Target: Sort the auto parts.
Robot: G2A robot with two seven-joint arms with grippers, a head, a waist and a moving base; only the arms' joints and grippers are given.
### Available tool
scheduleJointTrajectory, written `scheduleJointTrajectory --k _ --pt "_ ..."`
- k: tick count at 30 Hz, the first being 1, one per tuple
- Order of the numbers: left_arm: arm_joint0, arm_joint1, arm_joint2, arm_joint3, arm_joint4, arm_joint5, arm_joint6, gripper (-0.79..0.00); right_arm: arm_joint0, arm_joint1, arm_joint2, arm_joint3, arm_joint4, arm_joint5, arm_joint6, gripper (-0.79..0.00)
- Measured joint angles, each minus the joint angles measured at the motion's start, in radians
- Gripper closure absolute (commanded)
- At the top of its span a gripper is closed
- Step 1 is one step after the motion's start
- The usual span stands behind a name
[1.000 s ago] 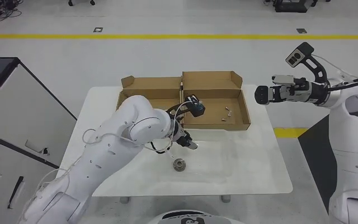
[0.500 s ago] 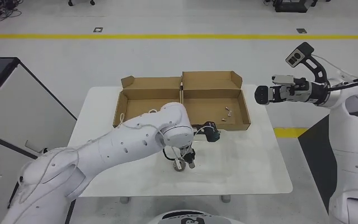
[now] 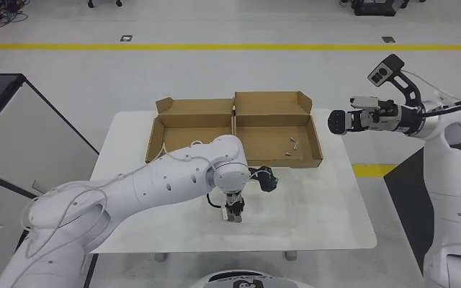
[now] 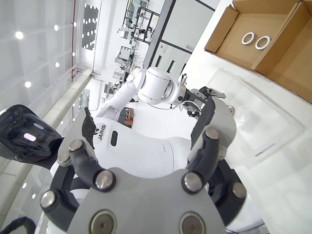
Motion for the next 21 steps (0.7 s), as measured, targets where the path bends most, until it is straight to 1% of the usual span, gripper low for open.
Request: scheduleJointTrajectory --k 6,8,13,16,18,21 --pt "0.026 -0.017 0.0 0.053 0.01 -0.027 0.001 -0.782 0.0 0.0 0.0 0.0 0.0 0.0 0.0 -0.785" --pt "0.034 -0.022 0.0 0.064 0.016 -0.039 0.0 -0.751 0.0 0.0 0.0 0.0 0.0 0.0 0.0 -0.785" --pt "0.048 -0.032 0.0 0.085 0.03 -0.066 0.0 -0.588 0.0 0.0 0.0 0.0 0.0 0.0 0.0 -0.785" --pt "0.057 -0.038 0.0 0.098 0.044 -0.072 0.0 -0.56 0.0 0.0 0.0 0.0 0.0 0.0 0.0 -0.785" --pt "0.062 -0.041 0.0 0.104 0.052 -0.073 0.0 -0.505 0.0 0.0 0.0 0.0 0.0 0.0 0.0 -0.785" --pt "0.071 -0.046 0.0 0.111 0.057 -0.077 0.0 -0.486 0.0 0.0 0.0 0.0 0.0 0.0 0.0 -0.785"
